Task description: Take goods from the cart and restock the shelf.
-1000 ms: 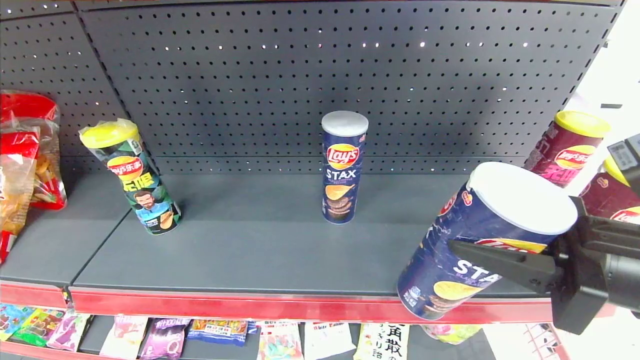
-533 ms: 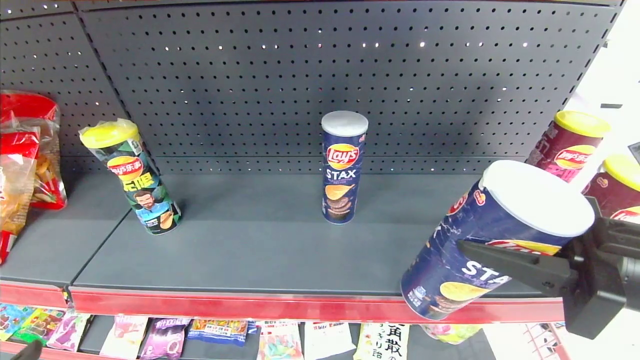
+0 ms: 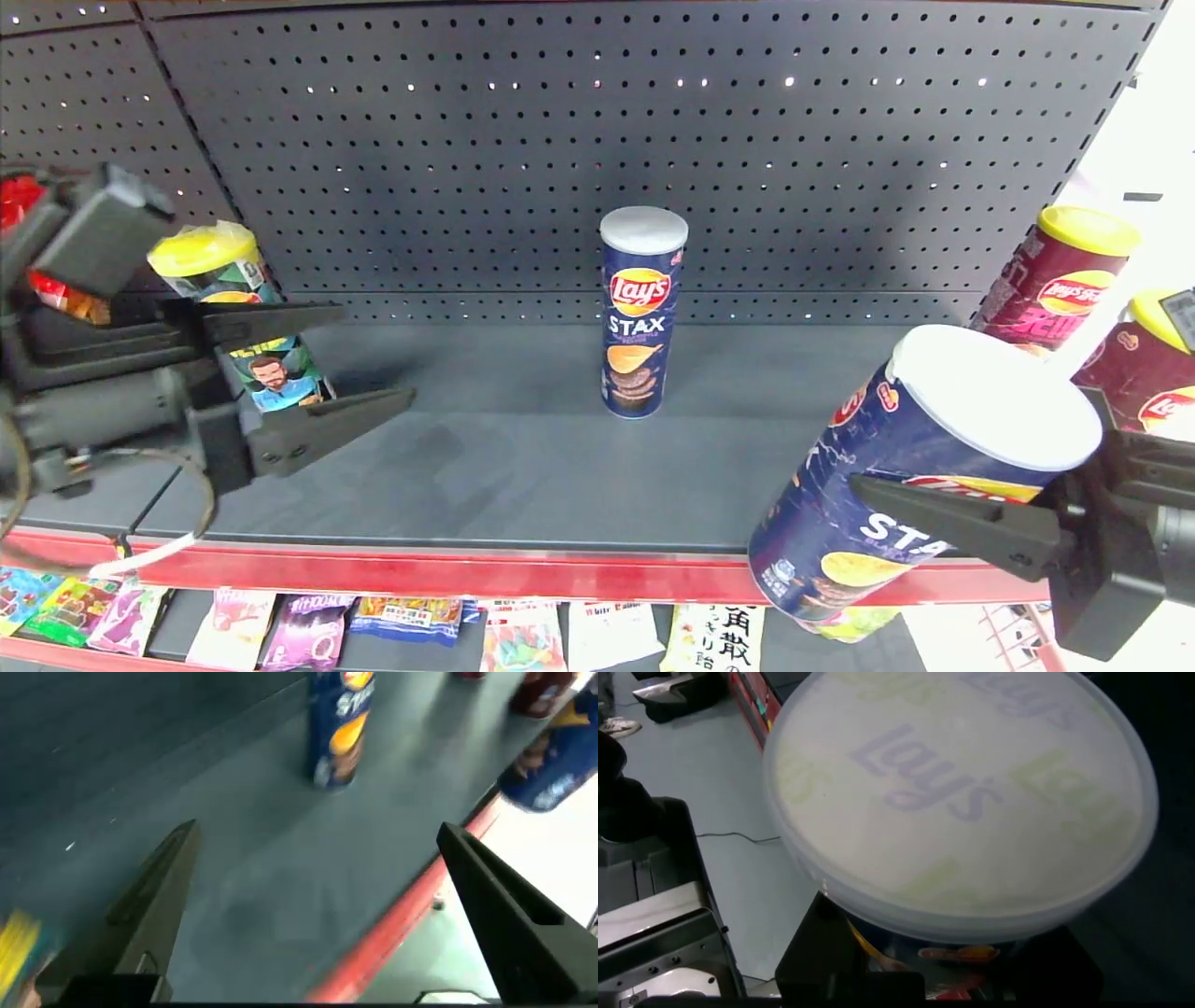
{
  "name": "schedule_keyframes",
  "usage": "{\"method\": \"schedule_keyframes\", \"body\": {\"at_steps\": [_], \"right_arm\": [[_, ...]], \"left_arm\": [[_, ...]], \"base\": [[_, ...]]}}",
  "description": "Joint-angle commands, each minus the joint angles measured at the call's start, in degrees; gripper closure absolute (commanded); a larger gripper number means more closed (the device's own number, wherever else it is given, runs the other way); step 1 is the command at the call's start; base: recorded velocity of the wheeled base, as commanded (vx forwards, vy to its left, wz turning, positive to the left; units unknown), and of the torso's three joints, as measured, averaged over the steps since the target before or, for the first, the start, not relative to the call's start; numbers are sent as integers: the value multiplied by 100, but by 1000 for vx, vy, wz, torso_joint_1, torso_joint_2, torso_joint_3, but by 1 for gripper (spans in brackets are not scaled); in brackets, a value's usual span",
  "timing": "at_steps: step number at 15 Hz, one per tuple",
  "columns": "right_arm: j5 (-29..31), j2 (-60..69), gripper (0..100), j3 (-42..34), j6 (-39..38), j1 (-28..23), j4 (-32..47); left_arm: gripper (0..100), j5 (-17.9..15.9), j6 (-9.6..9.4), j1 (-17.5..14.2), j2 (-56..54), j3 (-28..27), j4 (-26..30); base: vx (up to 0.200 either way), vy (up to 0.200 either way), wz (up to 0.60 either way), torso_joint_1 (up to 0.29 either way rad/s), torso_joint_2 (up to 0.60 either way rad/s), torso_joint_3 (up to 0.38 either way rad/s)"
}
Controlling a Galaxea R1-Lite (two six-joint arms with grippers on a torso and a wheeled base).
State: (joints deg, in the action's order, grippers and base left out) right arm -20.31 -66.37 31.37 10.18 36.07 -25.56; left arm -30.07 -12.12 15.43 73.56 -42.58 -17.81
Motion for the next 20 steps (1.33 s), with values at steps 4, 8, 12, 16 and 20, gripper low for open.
{"method": "schedule_keyframes", "body": {"at_steps": [4,8,12,16,20], "right_arm": [[80,71,100,-17,2,-39,8],[106,89,100,1,2,-109,8],[106,97,100,1,2,-118,8],[115,97,100,-8,2,-118,8],[115,106,100,-8,2,-118,8]], "left_arm": [[0,-543,-54,355,2259,-1182,-548],[0,-825,-63,610,3086,-2079,-917],[0,-1009,-63,698,3578,-2870,-900],[0,-1150,-54,839,3762,-3116,-882],[0,-1203,-54,874,3973,-3397,-873]], "base": [[0,0,0,0,0,0],[0,0,0,0,0,0],[0,0,0,0,0,0],[0,0,0,0,0,0],[0,0,0,0,0,0]]}}
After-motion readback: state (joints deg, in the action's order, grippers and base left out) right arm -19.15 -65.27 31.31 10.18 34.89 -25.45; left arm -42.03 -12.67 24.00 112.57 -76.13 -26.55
